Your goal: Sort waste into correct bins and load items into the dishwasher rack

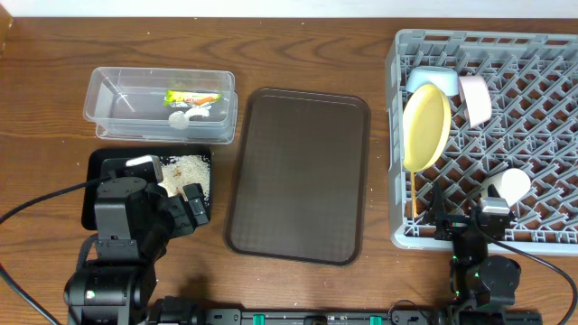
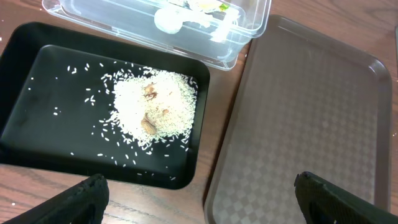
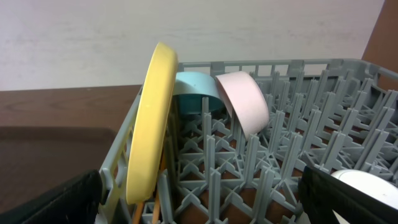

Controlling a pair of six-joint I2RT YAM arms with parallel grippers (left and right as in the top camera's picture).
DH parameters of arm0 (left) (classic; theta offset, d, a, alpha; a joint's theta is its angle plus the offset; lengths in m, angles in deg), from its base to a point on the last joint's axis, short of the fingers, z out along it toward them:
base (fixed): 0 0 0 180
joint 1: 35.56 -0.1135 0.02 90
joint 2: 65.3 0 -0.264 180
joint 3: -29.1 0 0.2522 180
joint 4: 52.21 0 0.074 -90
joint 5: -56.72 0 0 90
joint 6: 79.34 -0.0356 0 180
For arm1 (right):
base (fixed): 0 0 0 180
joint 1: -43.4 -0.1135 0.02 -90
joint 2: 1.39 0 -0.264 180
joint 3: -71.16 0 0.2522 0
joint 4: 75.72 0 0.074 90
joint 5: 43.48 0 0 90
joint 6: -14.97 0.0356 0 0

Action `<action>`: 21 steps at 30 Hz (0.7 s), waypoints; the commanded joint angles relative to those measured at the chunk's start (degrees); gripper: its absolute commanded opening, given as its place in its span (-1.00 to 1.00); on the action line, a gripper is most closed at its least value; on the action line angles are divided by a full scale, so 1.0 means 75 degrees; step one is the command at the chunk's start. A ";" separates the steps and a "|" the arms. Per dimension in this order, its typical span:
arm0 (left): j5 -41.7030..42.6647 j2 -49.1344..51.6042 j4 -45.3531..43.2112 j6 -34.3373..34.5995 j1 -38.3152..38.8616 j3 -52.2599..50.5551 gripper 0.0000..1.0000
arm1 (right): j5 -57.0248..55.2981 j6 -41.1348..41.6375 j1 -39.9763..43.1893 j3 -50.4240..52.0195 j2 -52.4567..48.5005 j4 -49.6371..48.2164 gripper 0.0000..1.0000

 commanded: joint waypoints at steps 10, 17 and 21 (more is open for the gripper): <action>-0.0041 -0.0140 0.0239 -0.0122 0.0012 -0.0055 0.96 | -0.0052 -0.0061 -0.0079 0.0038 -0.0029 -0.0009 0.98; -0.0615 -0.1349 -0.0758 -0.0122 -0.0099 -0.1005 0.96 | -0.0055 -0.0061 -0.0079 0.0038 -0.0029 -0.0009 0.98; -0.0868 -0.2559 -0.1824 -0.0125 -0.0099 -0.2285 0.96 | -0.0055 -0.0061 -0.0079 0.0038 -0.0029 -0.0009 0.99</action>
